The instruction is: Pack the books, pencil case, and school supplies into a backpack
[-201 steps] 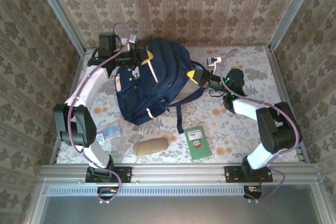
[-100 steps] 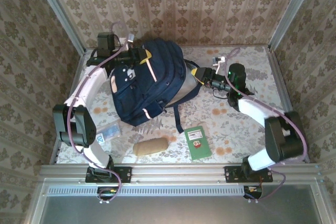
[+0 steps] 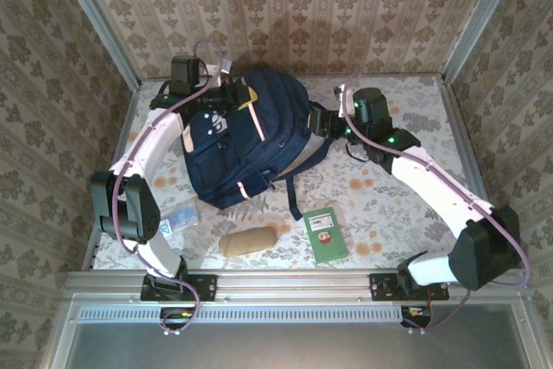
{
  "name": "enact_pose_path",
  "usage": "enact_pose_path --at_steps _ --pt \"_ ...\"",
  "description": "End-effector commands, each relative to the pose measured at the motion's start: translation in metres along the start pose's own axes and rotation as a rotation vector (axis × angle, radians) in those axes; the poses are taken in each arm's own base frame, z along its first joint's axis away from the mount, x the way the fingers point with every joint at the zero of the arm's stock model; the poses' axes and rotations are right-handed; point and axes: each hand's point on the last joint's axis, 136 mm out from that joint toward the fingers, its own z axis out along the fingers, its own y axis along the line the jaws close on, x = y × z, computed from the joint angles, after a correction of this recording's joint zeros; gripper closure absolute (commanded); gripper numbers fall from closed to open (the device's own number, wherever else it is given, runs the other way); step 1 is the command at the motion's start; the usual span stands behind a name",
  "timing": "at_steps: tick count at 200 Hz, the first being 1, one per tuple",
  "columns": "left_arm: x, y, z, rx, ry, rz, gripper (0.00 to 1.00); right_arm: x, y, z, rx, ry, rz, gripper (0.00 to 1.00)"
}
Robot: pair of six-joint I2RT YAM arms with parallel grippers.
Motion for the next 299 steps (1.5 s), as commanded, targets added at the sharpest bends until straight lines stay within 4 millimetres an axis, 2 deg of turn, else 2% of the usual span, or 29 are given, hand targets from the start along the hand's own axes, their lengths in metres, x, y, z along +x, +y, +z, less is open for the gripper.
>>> enact_pose_path --at_steps 1,23,67,97,100,110,129,169,195,218,252,273,286,299 --pt "-0.006 -0.044 -0.011 0.080 -0.017 0.135 1.00 0.007 0.002 0.008 0.024 0.057 -0.035 0.46" --pt "-0.005 -0.045 -0.009 0.081 -0.012 0.137 1.00 0.014 0.000 0.020 0.032 0.097 -0.027 0.54" --pt "-0.003 -0.053 -0.014 0.088 -0.008 0.153 1.00 0.014 -0.007 0.022 0.022 0.071 0.000 1.00" --pt "-0.004 -0.054 -0.022 0.086 -0.015 0.159 1.00 0.000 -0.005 0.008 -0.235 -0.025 0.180 1.00" --pt "-0.004 -0.054 -0.023 0.090 -0.017 0.160 1.00 -0.009 -0.003 0.004 -0.275 -0.057 0.187 1.00" --pt "-0.005 -0.055 -0.027 0.101 -0.021 0.157 1.00 -0.014 -0.006 -0.001 -0.364 -0.089 0.240 1.00" --pt "-0.008 -0.061 -0.034 0.136 -0.033 0.161 1.00 -0.016 -0.011 -0.002 -0.490 -0.095 0.319 1.00" --pt "-0.015 -0.076 -0.057 0.169 -0.069 0.188 1.00 -0.016 0.001 -0.002 -0.760 -0.097 0.392 1.00" --pt "-0.022 -0.073 -0.069 0.157 -0.106 0.179 1.00 -0.018 -0.015 -0.008 -0.799 -0.154 0.440 1.00" --pt "-0.024 -0.073 -0.071 0.155 -0.111 0.185 1.00 -0.015 -0.013 -0.011 -0.806 -0.144 0.415 1.00" --pt "-0.025 -0.067 -0.068 0.127 -0.104 0.189 1.00 -0.026 0.016 -0.026 -0.874 -0.134 0.361 1.00" --pt "-0.028 -0.075 -0.071 0.144 -0.111 0.198 1.00 -0.031 0.031 -0.035 -0.907 -0.127 0.334 1.00" --pt "-0.032 -0.084 -0.075 0.158 -0.126 0.214 1.00 -0.027 0.022 -0.027 -0.882 -0.111 0.375 1.00" --pt "-0.036 -0.093 -0.078 0.160 -0.140 0.229 1.00 -0.015 0.003 -0.004 -0.816 -0.060 0.472 1.00"
